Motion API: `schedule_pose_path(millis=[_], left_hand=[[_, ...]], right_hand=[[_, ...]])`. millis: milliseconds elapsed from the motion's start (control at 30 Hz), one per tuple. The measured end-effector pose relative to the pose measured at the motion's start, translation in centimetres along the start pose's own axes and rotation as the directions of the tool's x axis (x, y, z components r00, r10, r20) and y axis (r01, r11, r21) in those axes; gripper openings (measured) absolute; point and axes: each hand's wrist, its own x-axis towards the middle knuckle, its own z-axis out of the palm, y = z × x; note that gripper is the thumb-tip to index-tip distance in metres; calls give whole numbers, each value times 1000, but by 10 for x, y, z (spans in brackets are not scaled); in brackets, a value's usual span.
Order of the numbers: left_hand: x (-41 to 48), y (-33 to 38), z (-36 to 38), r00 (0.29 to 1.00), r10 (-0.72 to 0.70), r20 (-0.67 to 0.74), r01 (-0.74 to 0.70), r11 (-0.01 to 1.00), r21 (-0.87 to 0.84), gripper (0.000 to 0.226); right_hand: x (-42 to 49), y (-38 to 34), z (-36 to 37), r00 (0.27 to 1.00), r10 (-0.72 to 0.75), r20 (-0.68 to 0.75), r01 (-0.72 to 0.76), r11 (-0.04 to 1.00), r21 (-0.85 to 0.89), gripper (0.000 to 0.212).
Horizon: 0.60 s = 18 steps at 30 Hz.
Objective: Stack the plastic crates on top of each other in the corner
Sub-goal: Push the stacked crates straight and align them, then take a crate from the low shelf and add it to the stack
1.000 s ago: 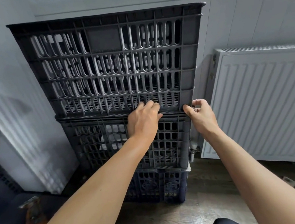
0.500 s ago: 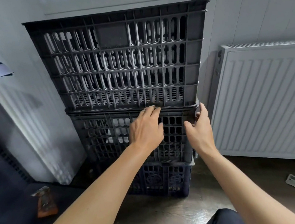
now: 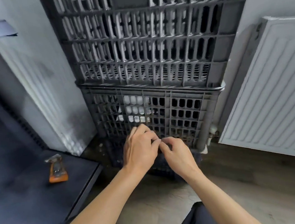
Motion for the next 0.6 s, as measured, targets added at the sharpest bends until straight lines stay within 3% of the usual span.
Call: schedule_pose_path(millis=[133, 200, 267, 367, 600], left_hand=[[-22, -39, -14, 980, -197, 13, 195, 978, 75, 25], [-44, -63, -23, 957, -286, 45, 279, 953, 117, 22], [-68, -82, -39, 911, -399, 103, 382, 912, 150, 12], [-92, -96, -70, 850, -500, 167, 466, 861, 204, 21], [-158, -119, -163, 760, -648, -49, 636, 726, 262, 35]], right_hand=[[-2, -18, 33, 987, -76, 145, 77, 997, 4, 32], [-5, -31, 53, 968, -110, 226, 111, 994, 9, 30], [-10, -45, 77, 945, -155, 288, 155, 988, 23, 27], [-21, -72, 111, 893, -247, 376, 243, 968, 59, 24], [-69, -157, 176, 698, -463, 546, 433, 881, 193, 26]])
